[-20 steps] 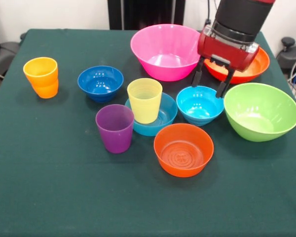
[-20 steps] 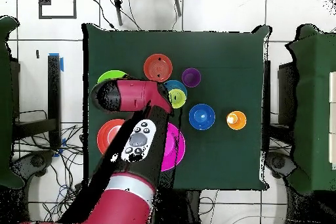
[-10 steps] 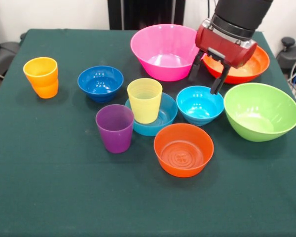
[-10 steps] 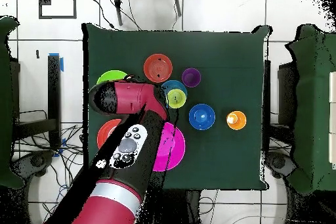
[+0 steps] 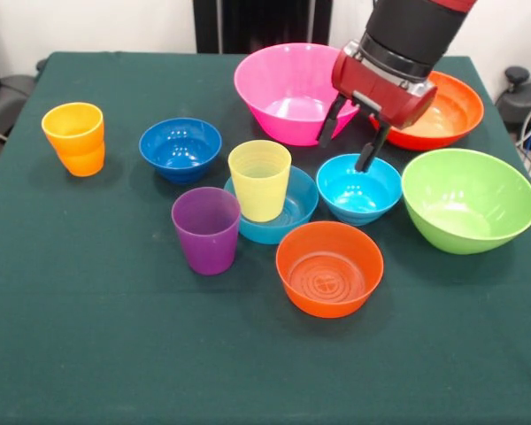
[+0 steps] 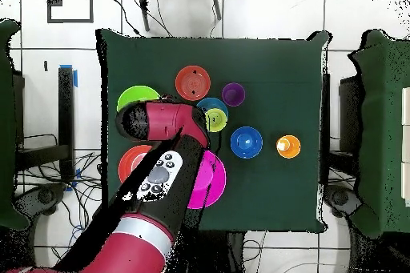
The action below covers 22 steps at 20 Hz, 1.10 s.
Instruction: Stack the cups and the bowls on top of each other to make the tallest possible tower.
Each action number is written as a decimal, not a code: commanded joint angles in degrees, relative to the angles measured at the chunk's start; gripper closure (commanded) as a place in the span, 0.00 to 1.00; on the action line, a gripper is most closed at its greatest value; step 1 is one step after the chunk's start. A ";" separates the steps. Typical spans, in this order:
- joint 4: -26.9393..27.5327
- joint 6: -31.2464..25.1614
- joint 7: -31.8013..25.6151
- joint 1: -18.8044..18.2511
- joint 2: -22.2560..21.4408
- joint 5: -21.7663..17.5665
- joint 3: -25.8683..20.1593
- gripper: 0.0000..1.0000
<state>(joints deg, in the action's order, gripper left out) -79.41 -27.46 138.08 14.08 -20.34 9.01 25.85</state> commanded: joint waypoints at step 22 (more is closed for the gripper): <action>6.41 -12.70 9.22 2.61 4.37 4.28 -0.95 0.00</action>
<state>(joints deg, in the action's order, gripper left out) -75.00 -36.11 138.08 16.58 -16.17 12.12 27.94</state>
